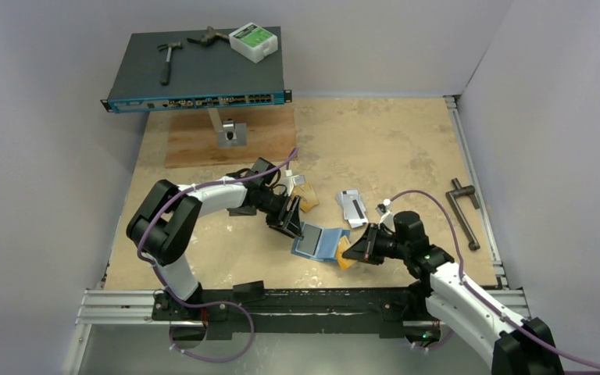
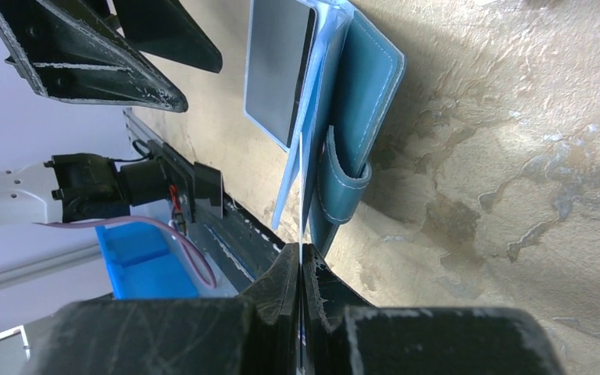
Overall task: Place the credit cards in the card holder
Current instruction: Insert the credit card into the card holder.
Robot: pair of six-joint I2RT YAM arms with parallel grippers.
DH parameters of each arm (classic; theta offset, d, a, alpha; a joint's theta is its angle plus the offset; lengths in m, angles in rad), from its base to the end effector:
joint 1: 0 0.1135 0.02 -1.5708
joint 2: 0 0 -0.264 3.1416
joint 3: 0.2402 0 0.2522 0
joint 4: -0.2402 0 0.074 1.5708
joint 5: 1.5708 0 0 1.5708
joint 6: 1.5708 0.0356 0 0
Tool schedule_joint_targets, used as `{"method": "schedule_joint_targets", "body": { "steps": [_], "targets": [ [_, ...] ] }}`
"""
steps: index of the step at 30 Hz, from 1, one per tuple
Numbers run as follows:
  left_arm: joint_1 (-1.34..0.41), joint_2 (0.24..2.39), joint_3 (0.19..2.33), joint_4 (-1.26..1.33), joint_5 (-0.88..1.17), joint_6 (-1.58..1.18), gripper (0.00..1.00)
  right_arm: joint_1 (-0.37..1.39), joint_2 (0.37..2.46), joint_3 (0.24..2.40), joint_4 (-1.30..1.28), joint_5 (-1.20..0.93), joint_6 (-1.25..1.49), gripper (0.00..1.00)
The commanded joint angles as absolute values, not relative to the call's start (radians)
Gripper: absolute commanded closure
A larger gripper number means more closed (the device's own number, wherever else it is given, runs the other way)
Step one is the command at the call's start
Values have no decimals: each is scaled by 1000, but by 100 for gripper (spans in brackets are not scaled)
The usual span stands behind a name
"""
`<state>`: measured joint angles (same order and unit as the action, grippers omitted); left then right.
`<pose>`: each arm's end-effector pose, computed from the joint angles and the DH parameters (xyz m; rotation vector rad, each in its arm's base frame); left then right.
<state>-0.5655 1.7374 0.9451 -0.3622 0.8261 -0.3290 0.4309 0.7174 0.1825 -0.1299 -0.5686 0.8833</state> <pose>0.2546 -0.1926 0.1518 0.5906 2.7635 -1.3689 0.1231 0.0777 0.1497 0.2091 2.4564 1.2904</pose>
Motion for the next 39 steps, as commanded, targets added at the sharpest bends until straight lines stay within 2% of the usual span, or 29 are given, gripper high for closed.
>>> {"method": "schedule_joint_targets", "body": {
  "steps": [1,8,12,24,35,39],
  "targets": [
    [-568,1729,977,-362,848,-321,52,429,679,198,-149,-545,858,100],
    [-574,1728,984,-357,866,-325,61,429,684,188,-61,-539,886,100],
    [-580,1718,992,-357,884,-329,61,430,769,174,58,-578,912,100],
    [-583,1733,1002,-341,918,-353,60,435,862,179,198,-582,953,100],
    [-583,1729,1009,-375,880,-334,56,513,987,194,284,-529,968,100],
    [-573,1730,1005,-412,815,-320,49,519,994,195,262,-503,960,100]
  ]
}}
